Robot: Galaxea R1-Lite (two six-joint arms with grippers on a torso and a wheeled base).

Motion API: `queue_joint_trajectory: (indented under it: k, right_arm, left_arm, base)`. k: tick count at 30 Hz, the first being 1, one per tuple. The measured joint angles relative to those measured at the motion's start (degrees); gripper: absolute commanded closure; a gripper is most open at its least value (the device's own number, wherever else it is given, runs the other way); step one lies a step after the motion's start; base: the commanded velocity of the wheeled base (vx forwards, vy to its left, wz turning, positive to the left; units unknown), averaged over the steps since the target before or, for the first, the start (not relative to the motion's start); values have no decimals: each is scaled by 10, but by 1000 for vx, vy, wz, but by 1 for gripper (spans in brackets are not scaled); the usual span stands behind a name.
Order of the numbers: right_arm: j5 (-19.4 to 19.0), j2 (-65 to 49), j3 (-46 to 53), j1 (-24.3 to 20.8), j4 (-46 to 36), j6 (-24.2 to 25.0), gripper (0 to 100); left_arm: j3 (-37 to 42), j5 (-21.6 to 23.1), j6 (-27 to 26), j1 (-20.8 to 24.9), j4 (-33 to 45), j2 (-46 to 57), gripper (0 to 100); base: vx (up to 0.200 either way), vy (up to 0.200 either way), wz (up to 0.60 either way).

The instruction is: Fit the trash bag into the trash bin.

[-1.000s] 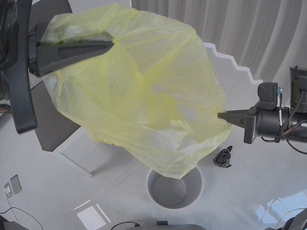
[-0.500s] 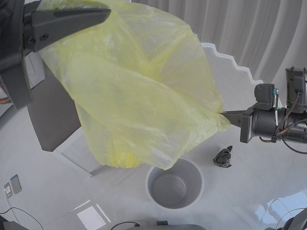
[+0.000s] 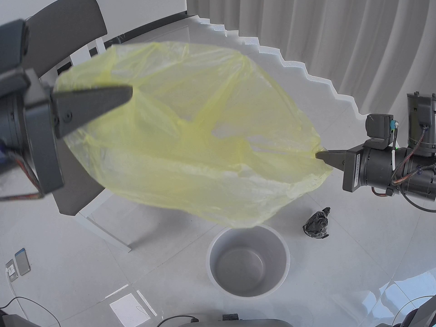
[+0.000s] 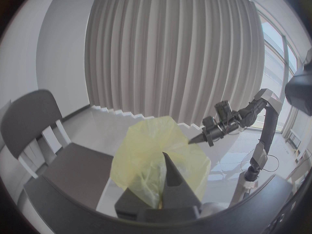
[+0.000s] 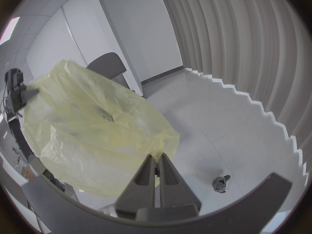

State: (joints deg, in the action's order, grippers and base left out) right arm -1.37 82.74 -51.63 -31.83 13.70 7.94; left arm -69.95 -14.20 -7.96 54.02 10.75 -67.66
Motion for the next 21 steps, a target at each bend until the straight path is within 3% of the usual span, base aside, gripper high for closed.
queue_joint_trajectory:
  k: [12,17,21]
  right_arm:
    - [9,2,35,14,-3,5,100]
    - [12,4,67,25,-4,4,100]
    - [10,6,95,30,-1,3,100]
  left_arm:
    - [186,74,152,-87,-158,8,100]
    - [233,82,195,-99,-181,-22,100]
    - [272,91,210,-100,-246,-53,100]
  base:
    - [0,0,0]
    - [0,0,0]
    - [0,0,0]
